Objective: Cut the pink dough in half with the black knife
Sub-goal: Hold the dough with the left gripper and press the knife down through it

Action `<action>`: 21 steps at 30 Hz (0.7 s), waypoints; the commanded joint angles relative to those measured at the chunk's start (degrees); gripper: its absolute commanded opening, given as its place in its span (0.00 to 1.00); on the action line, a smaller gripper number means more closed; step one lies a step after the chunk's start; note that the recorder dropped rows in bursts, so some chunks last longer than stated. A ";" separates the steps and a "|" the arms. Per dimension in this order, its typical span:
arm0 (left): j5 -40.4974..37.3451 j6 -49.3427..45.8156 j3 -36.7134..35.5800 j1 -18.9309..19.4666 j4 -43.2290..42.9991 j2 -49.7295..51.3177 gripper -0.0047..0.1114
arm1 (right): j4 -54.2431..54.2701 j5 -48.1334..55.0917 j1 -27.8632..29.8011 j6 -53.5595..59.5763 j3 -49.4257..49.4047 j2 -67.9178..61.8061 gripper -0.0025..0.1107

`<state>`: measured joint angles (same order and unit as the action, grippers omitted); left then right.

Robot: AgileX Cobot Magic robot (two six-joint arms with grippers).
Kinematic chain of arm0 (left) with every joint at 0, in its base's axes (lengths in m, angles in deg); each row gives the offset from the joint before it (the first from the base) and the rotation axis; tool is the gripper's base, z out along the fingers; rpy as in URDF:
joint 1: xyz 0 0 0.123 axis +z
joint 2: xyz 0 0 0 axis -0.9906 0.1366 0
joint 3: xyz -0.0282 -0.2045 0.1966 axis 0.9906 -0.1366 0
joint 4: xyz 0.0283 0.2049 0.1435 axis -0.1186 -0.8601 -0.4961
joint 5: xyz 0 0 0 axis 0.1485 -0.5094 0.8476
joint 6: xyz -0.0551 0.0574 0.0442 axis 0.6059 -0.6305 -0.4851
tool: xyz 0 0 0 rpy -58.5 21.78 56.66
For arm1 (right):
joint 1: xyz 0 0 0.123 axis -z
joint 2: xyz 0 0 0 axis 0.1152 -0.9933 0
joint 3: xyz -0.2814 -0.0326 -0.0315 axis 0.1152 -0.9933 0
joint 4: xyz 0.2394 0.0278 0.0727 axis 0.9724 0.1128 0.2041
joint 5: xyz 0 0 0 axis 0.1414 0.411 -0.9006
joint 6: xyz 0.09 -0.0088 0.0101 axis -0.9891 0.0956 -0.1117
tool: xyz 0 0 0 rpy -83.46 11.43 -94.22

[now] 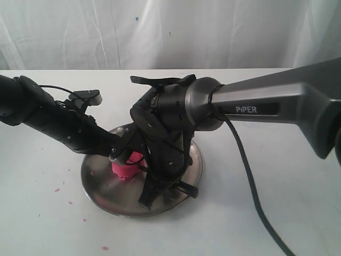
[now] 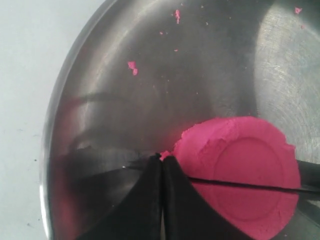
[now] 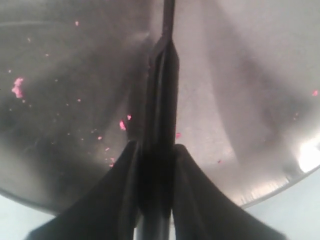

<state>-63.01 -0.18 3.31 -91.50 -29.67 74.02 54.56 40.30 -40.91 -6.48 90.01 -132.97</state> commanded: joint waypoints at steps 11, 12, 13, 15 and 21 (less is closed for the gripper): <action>-0.87 -0.46 -0.47 -0.03 -0.79 -0.15 0.04 | 1.09 1.13 0.14 0.48 0.05 -0.73 0.02; -0.75 -0.58 -0.47 -0.03 -0.79 -0.60 0.04 | 1.09 1.38 0.14 0.48 0.05 -0.73 0.02; -0.33 -0.59 -0.47 -0.03 -0.79 -1.46 0.04 | 1.09 1.58 0.14 0.48 0.05 -0.73 0.02; 0.08 -0.88 -0.47 -0.03 -0.79 -2.51 0.04 | 1.09 1.79 0.14 0.48 0.05 -0.73 0.02; 1.10 -1.40 -0.47 -0.03 -2.23 -5.17 0.04 | 1.22 2.35 0.14 0.46 0.05 -0.41 0.02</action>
<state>-61.42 -1.24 3.10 -91.50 -31.88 69.99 54.79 41.25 -40.91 -6.61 90.01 -133.47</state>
